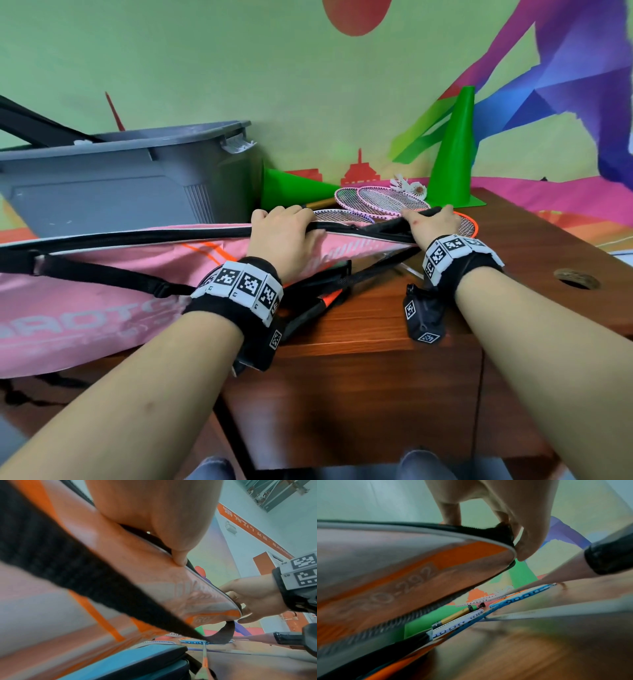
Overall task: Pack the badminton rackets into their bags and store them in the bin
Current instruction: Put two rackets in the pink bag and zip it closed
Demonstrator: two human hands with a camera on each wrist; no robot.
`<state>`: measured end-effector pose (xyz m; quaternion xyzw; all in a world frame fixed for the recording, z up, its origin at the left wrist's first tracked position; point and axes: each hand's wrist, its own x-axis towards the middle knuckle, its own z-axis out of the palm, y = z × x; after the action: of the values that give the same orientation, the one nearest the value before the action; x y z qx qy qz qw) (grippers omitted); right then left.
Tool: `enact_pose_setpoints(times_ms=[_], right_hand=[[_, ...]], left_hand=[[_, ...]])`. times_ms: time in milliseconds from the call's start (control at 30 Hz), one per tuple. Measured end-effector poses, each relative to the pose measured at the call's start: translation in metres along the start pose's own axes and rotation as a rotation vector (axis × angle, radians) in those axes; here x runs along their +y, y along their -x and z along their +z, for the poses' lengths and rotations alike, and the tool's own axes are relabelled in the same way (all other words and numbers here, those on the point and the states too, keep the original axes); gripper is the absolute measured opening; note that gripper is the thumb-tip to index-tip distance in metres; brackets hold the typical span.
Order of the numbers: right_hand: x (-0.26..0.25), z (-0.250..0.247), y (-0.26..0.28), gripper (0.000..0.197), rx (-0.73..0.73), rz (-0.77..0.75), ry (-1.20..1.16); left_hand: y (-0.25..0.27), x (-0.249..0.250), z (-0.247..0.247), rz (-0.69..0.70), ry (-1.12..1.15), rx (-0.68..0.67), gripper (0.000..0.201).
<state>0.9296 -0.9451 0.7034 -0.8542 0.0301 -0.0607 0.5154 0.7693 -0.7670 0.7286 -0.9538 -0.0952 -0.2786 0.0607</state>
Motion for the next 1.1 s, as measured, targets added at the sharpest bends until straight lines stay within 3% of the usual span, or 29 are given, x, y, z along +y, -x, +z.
enact_pose_setpoints(times_ms=[133, 267, 367, 467, 567, 667, 967, 1100], right_hand=[[-0.005, 0.004, 0.004, 0.066, 0.078, -0.067, -0.065], [-0.005, 0.001, 0.011, 0.051, 0.055, -0.195, -0.07], [0.0, 0.002, 0.016, 0.066, -0.021, -0.255, 0.054], [-0.004, 0.002, 0.026, 0.054, 0.011, -0.357, 0.26], [-0.021, 0.009, 0.037, 0.031, -0.171, -0.524, 0.349], [-0.034, 0.013, 0.039, 0.014, -0.374, -0.557, 0.279], [-0.04, 0.016, 0.043, 0.017, -0.488, -0.661, 0.475], [-0.043, 0.018, 0.048, 0.022, -0.479, -0.748, 0.671]], left_hand=[[-0.006, -0.002, -0.002, -0.034, 0.022, 0.033, 0.034], [-0.008, -0.009, -0.003, -0.06, 0.042, 0.083, 0.026], [-0.007, -0.009, -0.002, -0.07, 0.039, 0.097, 0.025], [-0.004, -0.009, 0.001, -0.042, 0.025, 0.058, 0.026], [-0.001, -0.009, 0.004, -0.007, 0.073, 0.046, 0.023], [0.001, -0.012, 0.005, 0.01, 0.104, 0.059, 0.019], [0.009, -0.021, 0.014, 0.054, 0.175, 0.015, 0.016], [0.011, -0.022, 0.016, 0.074, 0.2, -0.025, 0.015]])
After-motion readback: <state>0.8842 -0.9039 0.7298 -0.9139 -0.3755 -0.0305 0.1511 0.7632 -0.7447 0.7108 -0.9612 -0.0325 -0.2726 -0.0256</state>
